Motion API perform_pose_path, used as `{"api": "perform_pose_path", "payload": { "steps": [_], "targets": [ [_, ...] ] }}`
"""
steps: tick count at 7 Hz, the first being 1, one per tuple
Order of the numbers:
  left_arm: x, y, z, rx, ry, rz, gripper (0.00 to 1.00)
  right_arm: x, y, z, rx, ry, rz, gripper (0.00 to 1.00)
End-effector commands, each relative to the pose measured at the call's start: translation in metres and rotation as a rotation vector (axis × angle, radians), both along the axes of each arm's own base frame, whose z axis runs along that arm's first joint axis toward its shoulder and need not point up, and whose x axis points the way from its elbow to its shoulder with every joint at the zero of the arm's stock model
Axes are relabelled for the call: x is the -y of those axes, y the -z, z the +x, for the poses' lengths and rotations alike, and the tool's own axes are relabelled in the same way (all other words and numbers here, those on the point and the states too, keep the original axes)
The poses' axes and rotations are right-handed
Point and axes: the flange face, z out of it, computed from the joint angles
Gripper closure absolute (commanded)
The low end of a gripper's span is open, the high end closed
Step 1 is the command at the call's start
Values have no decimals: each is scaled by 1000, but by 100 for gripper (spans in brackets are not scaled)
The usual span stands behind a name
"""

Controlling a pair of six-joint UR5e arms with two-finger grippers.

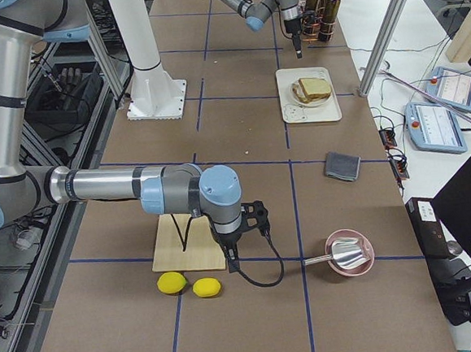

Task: Make sandwich and place on tray
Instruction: 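Release the plate on the tray and withdraw the left arm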

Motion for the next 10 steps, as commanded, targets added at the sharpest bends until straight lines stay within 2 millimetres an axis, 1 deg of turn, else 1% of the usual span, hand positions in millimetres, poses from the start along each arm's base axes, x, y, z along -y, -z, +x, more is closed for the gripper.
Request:
{"api": "perform_pose_path", "payload": {
  "steps": [1,2,3,4,5,6,7,8,9,10],
  "targets": [
    [-53,-21,-112,188,-82,120,0,0,1,0,1,-1,1,0],
    [-56,-46,-181,320,-141,222,0,2,2,-1,1,-1,3,0],
    [-55,-79,-263,403,-117,237,0,4,4,-1,2,-3,5,0],
    [-57,-134,-343,420,-100,173,0,4,5,-1,12,-5,3,0],
    [-82,-200,-384,373,-184,119,0,4,5,-2,13,-3,2,0],
    [-106,-255,-414,400,-226,93,0,4,4,-2,13,0,3,0],
    [-139,-305,-429,409,-251,26,0,4,3,-2,13,0,2,0],
    [-170,-341,-451,412,-247,-29,0,4,3,-2,13,2,3,0],
    [-197,-368,-460,407,-245,-98,0,2,1,-2,13,3,1,0],
    [-223,-388,-468,403,-237,-143,0,1,0,-2,13,3,-3,0]
  ]
}}
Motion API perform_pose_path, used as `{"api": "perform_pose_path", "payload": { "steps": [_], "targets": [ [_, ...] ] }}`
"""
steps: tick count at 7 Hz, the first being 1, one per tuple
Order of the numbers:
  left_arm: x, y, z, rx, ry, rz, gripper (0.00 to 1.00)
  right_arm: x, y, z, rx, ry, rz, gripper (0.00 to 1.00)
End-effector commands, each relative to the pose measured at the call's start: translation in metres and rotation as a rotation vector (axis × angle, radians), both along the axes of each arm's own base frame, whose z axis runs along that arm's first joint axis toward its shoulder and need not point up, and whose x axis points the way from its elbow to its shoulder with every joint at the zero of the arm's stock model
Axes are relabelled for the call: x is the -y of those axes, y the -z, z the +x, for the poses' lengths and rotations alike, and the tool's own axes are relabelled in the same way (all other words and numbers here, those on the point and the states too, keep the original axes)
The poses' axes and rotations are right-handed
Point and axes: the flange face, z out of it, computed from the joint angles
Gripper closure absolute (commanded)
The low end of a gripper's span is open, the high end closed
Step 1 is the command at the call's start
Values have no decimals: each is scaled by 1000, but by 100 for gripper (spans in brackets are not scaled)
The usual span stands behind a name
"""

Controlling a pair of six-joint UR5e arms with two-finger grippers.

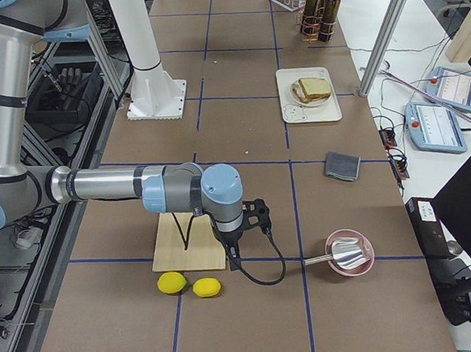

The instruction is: Make sandwich and place on tray

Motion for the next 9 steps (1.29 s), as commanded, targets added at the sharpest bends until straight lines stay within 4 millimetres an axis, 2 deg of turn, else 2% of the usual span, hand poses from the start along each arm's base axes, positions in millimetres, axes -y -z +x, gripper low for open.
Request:
{"api": "perform_pose_path", "payload": {
  "steps": [1,2,3,4,6,9],
  "targets": [
    [-39,-30,-16,7,30,-72,0,-1,-2,0,0,1,-3,0],
    [-40,-35,-16,8,32,-85,0,0,-1,0,0,1,-1,0],
    [-40,-22,-24,6,50,-63,0,-1,-2,0,-1,1,-1,0],
    [-39,-23,-30,6,66,-63,0,-1,-2,0,0,1,-3,0],
    [-37,-19,-30,5,67,-52,0,-2,-14,0,-1,1,-26,0],
    [-39,-26,-30,6,67,-69,0,-2,-14,-1,1,0,-29,0]
  ]
}}
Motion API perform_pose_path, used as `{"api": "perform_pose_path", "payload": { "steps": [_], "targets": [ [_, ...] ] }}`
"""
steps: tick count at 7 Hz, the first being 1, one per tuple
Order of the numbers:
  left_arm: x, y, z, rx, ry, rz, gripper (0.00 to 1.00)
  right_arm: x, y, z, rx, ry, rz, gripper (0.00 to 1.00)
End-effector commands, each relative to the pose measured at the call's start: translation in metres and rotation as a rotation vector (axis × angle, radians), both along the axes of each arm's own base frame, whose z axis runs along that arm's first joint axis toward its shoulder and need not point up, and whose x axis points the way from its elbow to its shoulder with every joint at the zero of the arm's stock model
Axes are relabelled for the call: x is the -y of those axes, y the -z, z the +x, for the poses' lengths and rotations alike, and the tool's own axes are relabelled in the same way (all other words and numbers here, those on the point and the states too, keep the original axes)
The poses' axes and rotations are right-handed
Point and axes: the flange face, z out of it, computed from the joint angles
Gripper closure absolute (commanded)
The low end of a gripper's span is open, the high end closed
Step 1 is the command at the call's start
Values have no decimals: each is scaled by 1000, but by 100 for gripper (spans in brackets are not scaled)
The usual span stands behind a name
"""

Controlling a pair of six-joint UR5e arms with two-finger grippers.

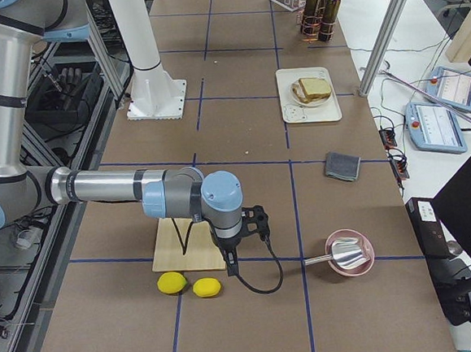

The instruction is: Make sandwich and place on tray

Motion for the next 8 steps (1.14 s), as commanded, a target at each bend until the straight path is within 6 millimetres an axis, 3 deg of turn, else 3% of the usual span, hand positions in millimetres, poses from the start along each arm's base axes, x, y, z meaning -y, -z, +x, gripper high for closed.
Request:
{"api": "perform_pose_path", "payload": {
  "steps": [1,8],
  "targets": [
    [-1,-3,1,0,-1,-6,0,0,-1,0,1,-1,-3,0],
    [-3,-6,2,-9,-4,-20,0,1,0,-7,17,51,29,0]
  ]
}}
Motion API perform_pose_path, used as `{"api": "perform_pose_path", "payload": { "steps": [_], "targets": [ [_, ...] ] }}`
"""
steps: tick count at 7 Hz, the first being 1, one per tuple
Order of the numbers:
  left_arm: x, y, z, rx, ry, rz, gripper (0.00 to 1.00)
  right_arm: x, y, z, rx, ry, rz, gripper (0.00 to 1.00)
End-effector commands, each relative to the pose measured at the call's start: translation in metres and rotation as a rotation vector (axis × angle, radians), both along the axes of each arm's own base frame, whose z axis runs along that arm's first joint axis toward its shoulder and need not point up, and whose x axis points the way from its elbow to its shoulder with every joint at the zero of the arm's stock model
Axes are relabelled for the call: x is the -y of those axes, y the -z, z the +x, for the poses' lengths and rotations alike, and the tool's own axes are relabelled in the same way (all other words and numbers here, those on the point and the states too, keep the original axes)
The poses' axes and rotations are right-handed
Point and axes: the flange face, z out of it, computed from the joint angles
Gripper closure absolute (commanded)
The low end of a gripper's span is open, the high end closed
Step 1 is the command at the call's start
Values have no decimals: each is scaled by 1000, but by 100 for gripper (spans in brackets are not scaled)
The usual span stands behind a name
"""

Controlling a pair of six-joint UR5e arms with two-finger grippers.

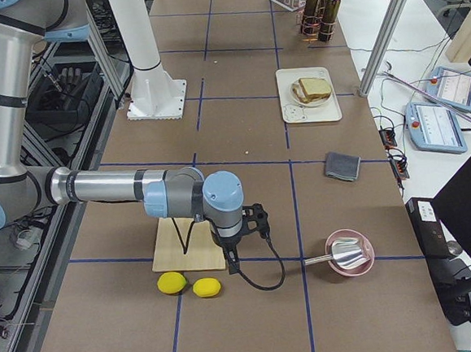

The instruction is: Make sandwich and place on tray

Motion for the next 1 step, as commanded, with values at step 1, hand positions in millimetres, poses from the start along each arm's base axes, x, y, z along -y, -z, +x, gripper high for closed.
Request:
{"api": "perform_pose_path", "payload": {
  "steps": [1],
  "targets": [
    [0,-3,0,-1,-1,-6,0,0,0,0,3,3,2,0]
  ]
}}
